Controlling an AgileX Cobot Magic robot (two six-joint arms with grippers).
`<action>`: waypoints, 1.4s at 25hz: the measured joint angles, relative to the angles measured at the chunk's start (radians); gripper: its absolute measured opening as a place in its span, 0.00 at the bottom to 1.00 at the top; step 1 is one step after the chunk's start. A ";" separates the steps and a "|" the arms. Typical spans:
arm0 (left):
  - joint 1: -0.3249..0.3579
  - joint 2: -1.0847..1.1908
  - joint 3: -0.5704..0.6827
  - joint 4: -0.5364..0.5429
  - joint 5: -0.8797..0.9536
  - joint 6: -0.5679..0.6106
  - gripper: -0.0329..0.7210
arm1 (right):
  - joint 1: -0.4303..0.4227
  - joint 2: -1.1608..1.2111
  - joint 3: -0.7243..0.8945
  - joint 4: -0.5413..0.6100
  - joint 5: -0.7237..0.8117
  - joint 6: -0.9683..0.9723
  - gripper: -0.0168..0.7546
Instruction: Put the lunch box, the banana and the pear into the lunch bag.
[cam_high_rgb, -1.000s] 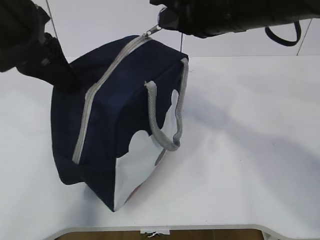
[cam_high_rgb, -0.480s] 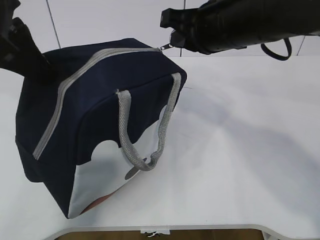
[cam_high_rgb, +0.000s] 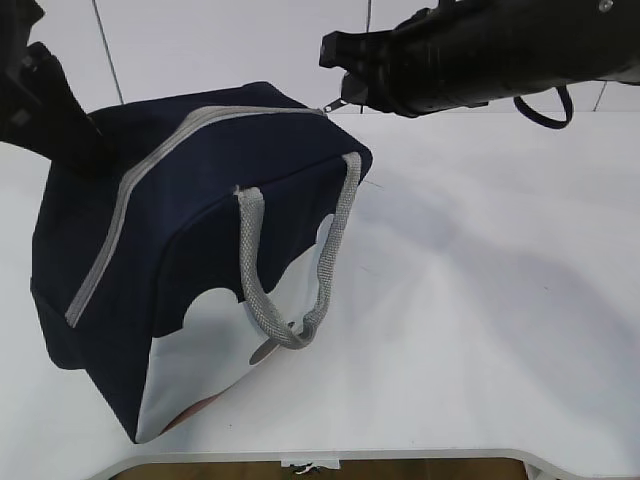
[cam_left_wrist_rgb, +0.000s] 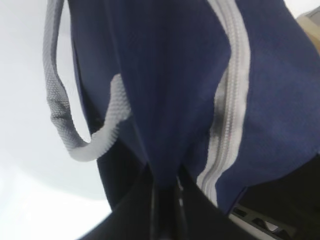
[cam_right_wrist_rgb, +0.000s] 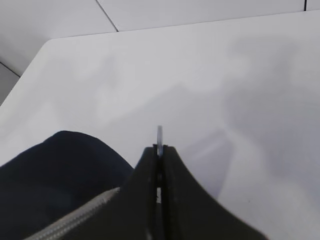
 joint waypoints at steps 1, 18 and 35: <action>0.000 0.005 0.000 -0.003 0.000 0.000 0.04 | 0.000 0.000 -0.004 0.000 0.000 0.000 0.02; 0.000 0.022 -0.008 0.009 0.001 -0.151 0.47 | 0.000 0.000 -0.013 0.031 0.035 0.000 0.02; 0.000 0.197 -0.299 -0.092 0.005 -0.210 0.48 | 0.000 0.000 -0.013 0.055 0.037 0.000 0.02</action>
